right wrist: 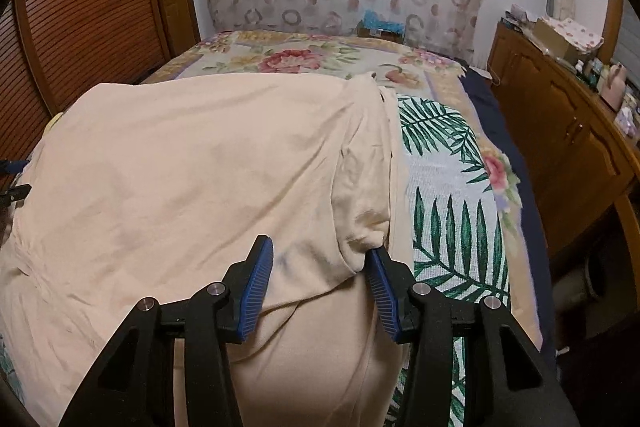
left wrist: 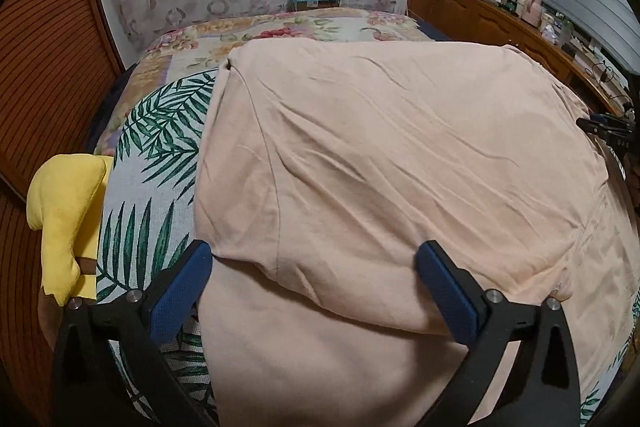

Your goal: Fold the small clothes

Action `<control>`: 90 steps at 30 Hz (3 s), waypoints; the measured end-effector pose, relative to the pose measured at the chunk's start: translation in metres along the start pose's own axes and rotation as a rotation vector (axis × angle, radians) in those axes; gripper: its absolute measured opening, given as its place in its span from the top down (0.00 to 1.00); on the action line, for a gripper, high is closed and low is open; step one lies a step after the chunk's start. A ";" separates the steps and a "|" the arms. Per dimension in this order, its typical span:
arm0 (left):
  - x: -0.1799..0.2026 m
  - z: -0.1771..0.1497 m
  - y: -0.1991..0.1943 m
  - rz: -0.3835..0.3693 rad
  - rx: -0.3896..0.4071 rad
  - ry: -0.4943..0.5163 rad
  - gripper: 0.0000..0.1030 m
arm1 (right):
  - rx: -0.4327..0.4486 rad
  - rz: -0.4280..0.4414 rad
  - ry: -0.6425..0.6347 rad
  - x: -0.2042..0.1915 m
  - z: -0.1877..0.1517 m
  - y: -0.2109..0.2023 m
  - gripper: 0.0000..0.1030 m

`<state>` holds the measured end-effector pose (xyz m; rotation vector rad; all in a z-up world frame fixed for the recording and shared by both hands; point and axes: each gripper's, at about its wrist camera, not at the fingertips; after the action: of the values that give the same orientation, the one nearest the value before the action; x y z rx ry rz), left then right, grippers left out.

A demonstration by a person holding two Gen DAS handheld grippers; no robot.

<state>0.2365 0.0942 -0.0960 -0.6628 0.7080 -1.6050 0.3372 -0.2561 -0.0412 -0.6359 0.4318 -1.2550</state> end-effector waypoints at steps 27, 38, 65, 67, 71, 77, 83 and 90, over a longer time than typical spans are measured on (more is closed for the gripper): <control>-0.019 0.011 -0.014 -0.036 0.043 -0.191 0.89 | -0.002 -0.001 -0.006 -0.004 0.001 -0.004 0.52; -0.013 0.018 -0.010 -0.022 0.044 -0.147 0.92 | -0.003 -0.003 -0.009 -0.005 0.001 -0.004 0.52; -0.006 0.029 -0.051 -0.041 0.215 -0.124 0.96 | 0.087 0.075 -0.025 -0.010 0.010 -0.036 0.95; -0.006 0.027 -0.062 -0.046 0.239 -0.123 0.96 | 0.110 0.081 -0.020 -0.010 0.010 -0.047 0.95; -0.006 0.025 -0.080 -0.056 0.273 -0.111 0.96 | 0.154 0.076 -0.011 -0.012 0.004 -0.068 0.95; -0.006 0.024 -0.112 -0.062 0.339 -0.113 0.96 | 0.212 0.054 -0.014 -0.017 -0.011 -0.101 0.95; -0.002 0.016 -0.157 -0.064 0.417 -0.104 0.96 | 0.282 0.051 -0.017 -0.021 -0.029 -0.144 0.96; -0.002 -0.011 -0.204 -0.058 0.470 -0.121 0.96 | 0.332 0.048 -0.028 -0.026 -0.067 -0.192 0.96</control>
<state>0.0973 0.1207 0.0512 -0.4308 0.2086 -1.6893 0.1475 -0.2790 0.0336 -0.3587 0.2067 -1.2358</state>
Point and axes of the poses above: each gripper's, at about its wrist camera, not at the fingertips, and y roughly the way its jaws point, x to its right, z to its top, and after that the axes turned 4 degrees about x, right-handed
